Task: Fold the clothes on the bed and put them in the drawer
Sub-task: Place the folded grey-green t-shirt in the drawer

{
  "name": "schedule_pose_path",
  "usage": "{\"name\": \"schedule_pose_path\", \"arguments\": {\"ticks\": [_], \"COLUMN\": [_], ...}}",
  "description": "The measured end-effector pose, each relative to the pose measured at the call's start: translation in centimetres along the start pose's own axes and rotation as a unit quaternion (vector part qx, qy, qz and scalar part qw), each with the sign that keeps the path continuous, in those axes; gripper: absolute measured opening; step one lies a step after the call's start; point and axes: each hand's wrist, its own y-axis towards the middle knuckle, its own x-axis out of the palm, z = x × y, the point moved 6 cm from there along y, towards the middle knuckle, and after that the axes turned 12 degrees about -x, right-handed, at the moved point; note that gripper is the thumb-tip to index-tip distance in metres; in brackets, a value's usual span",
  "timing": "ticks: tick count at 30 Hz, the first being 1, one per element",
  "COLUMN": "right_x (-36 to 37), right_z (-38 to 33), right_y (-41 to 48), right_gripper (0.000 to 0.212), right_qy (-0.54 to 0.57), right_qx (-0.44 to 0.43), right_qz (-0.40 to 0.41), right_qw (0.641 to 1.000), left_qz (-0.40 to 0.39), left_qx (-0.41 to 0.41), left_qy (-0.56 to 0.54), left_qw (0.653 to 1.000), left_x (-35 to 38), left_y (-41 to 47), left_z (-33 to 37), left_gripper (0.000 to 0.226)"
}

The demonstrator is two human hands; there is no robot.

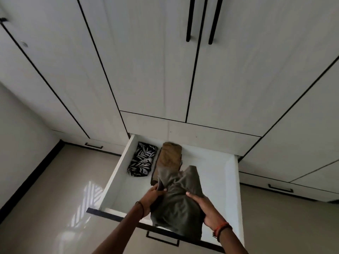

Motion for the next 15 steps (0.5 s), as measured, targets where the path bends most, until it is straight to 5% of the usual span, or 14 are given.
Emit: {"name": "schedule_pose_path", "arguments": {"ticks": [15], "right_x": [-7.2], "right_z": [3.6], "right_y": [11.0], "right_gripper": [0.038], "right_qy": [0.013], "right_qx": [0.079], "right_qz": [0.108], "right_qw": [0.991], "left_qz": [-0.061], "left_qx": [-0.127], "left_qy": [0.036], "left_qw": [0.989], "left_x": [2.7], "left_y": [14.9], "left_z": [0.3], "left_gripper": [0.068]}}
